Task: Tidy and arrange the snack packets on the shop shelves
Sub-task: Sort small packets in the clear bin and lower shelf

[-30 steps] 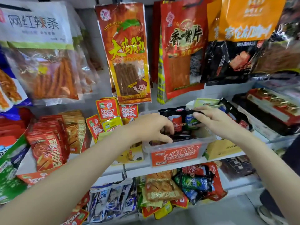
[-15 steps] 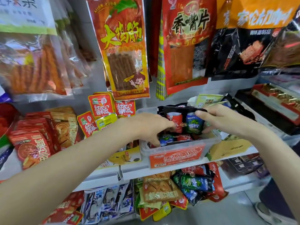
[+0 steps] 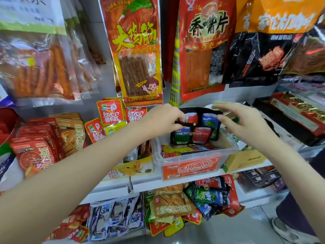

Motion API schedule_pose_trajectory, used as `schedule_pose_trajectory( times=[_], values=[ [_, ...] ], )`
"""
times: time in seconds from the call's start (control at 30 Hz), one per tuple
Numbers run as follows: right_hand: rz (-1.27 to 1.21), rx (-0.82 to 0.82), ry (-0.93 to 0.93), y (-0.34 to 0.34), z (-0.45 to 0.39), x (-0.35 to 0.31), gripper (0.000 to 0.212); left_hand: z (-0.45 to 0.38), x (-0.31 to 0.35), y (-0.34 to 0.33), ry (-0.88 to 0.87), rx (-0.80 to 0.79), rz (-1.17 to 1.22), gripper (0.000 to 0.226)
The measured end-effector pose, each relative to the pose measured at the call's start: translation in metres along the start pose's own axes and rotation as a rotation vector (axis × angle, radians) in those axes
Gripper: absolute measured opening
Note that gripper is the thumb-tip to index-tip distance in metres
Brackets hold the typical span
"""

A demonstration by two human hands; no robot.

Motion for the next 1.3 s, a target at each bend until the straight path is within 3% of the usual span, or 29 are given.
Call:
schedule_pose_trajectory(
  times=[0.07, 0.17, 0.23, 0.33, 0.4, 0.57, 0.67, 0.83, 0.93, 1.07, 1.17, 1.3],
  values=[
    [-0.072, 0.151, 0.122, 0.013, 0.005, -0.010, 0.025, -0.003, -0.003, 0.002, 0.034, 0.047, -0.037, 0.018],
    [0.060, 0.091, 0.308, 0.008, 0.011, -0.029, 0.017, -0.006, -0.005, 0.004, 0.084, 0.122, -0.098, 0.023],
    [0.144, -0.064, 0.353, -0.007, 0.011, -0.040, 0.032, -0.006, -0.008, 0.007, 0.139, 0.158, -0.148, 0.027],
    [0.243, -0.495, 0.243, -0.041, 0.010, -0.038, 0.037, -0.008, -0.018, 0.007, 0.195, 0.176, -0.126, 0.031],
    [0.258, -0.687, 0.163, -0.055, 0.015, -0.030, 0.023, -0.009, -0.024, 0.002, 0.200, 0.172, 0.022, 0.028],
    [0.117, -0.724, 0.094, -0.058, 0.012, -0.024, 0.017, -0.007, -0.027, -0.003, 0.190, 0.206, 0.595, 0.027],
    [0.071, -0.631, 0.021, -0.050, -0.004, -0.017, 0.026, -0.006, -0.022, -0.002, 0.085, 0.054, 0.624, 0.016],
    [0.063, -0.724, -0.063, -0.052, -0.011, -0.021, 0.043, 0.006, 0.002, -0.024, -0.112, -0.478, 0.305, 0.048],
    [0.073, -0.749, -0.094, -0.056, -0.010, -0.026, 0.040, 0.009, 0.006, -0.045, -0.116, -0.665, 0.213, 0.055],
    [0.075, -0.755, -0.122, -0.055, -0.004, -0.022, 0.036, 0.006, 0.001, -0.045, -0.137, -0.583, 0.226, 0.033],
    [0.086, -0.741, -0.135, -0.052, -0.001, -0.019, 0.033, 0.009, -0.012, -0.028, -0.082, -0.369, 0.292, 0.010],
    [0.036, -0.618, -0.140, -0.043, -0.006, -0.022, 0.031, 0.015, -0.030, -0.010, 0.015, -0.091, 0.223, 0.007]
  ],
)
Point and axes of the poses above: each hand's wrist, its own z-axis away from the middle knuckle, its own y-axis out of the back of the hand, x = y × z, the point moved 6 cm from there along -z, towards the middle knuckle, and after that the axes turned 13 degrees about -y, right-handed, at the moved point
